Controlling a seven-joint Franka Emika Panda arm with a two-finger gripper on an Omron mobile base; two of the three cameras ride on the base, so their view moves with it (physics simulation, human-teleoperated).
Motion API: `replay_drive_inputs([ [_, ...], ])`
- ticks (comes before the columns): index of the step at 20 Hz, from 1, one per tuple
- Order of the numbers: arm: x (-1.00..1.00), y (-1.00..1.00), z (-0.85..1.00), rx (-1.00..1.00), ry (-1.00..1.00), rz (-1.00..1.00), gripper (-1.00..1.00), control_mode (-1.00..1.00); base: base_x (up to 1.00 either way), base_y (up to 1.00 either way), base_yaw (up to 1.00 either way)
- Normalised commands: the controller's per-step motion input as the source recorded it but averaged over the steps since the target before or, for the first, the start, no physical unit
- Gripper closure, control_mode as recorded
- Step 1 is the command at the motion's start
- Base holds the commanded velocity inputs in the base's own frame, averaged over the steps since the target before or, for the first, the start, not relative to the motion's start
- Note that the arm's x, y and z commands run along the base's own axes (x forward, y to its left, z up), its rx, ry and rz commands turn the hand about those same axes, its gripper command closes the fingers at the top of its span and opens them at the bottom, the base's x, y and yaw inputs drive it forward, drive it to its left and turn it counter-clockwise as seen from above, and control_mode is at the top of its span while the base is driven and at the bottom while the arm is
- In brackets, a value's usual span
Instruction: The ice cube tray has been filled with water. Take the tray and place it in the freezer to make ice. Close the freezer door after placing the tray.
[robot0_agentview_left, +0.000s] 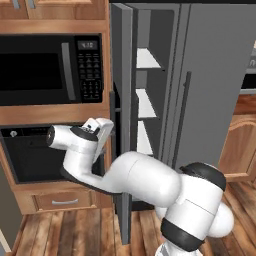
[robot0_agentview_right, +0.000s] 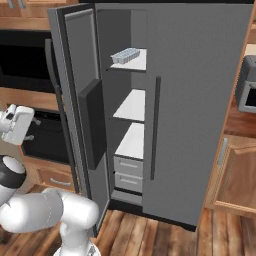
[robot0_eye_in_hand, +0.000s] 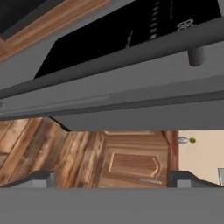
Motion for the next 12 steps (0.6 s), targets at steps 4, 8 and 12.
replay_drive_inputs([
  [4,0.25,0.01,-0.14,-0.11,0.0,0.0,-1.0,-1.0,0.0,0.0,0.0],
  [8,0.18,0.0,-0.18,-0.09,-0.01,-0.01,-1.0,-1.0,0.0,0.0,0.0],
  [12,0.34,0.0,-0.27,-0.07,0.0,0.0,-1.0,-1.0,0.0,0.0,0.0],
])
